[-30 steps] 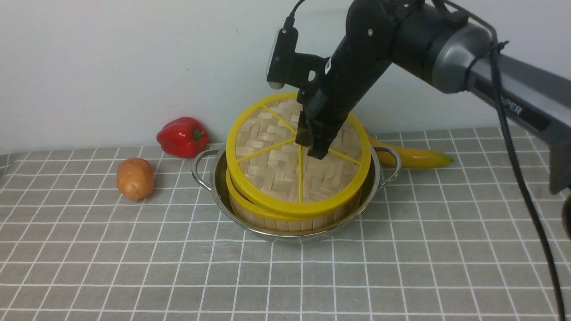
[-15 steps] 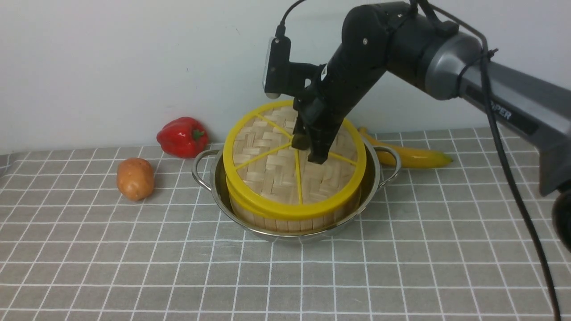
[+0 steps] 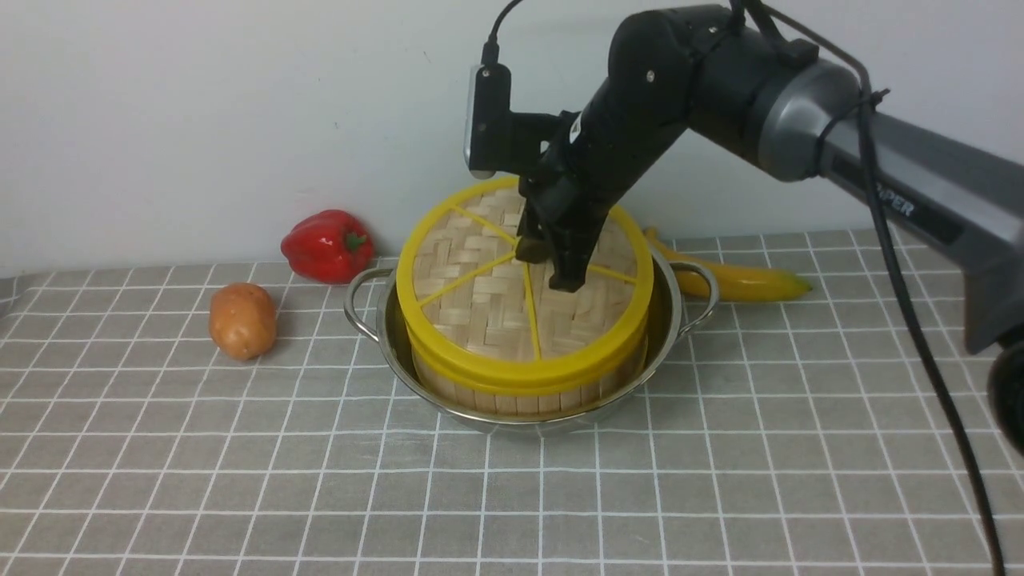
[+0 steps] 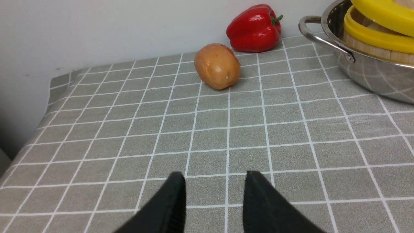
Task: Place the steamer in the pot on the grey tablecloth, and put the lid on the steamer.
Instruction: 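Place the bamboo steamer lid onto the steamer basket in the pot with the right gripper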
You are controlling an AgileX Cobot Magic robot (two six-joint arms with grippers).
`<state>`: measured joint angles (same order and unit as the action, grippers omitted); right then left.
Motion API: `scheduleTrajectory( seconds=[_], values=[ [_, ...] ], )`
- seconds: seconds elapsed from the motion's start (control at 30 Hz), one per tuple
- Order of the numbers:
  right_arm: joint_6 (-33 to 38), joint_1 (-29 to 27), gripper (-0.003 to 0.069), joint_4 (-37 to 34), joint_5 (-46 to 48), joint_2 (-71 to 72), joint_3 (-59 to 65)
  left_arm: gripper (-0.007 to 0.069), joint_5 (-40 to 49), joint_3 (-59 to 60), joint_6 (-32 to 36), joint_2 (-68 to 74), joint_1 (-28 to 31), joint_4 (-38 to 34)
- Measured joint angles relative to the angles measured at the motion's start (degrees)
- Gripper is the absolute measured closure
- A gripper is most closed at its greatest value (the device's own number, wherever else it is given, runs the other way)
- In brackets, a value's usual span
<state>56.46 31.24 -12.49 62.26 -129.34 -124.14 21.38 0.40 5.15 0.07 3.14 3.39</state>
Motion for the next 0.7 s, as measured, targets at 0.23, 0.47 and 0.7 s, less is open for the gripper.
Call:
scheduleTrajectory(
  seconds=[0.23,0.47,0.7],
  values=[
    [0.6,0.0,0.0515,0.0,-0.1,0.0,0.0,0.0382,0.0,0.0,0.0,0.0,0.0,0.0],
    [0.7,0.0,0.0515,-0.8,-0.2,0.0,0.0,0.0382,0.0,0.0,0.0,0.0,0.0,0.0],
    [0.7,0.0,0.0515,-1.2,-1.0,-1.7,0.0,0.0382,0.0,0.0,0.0,0.0,0.0,0.0]
  ],
)
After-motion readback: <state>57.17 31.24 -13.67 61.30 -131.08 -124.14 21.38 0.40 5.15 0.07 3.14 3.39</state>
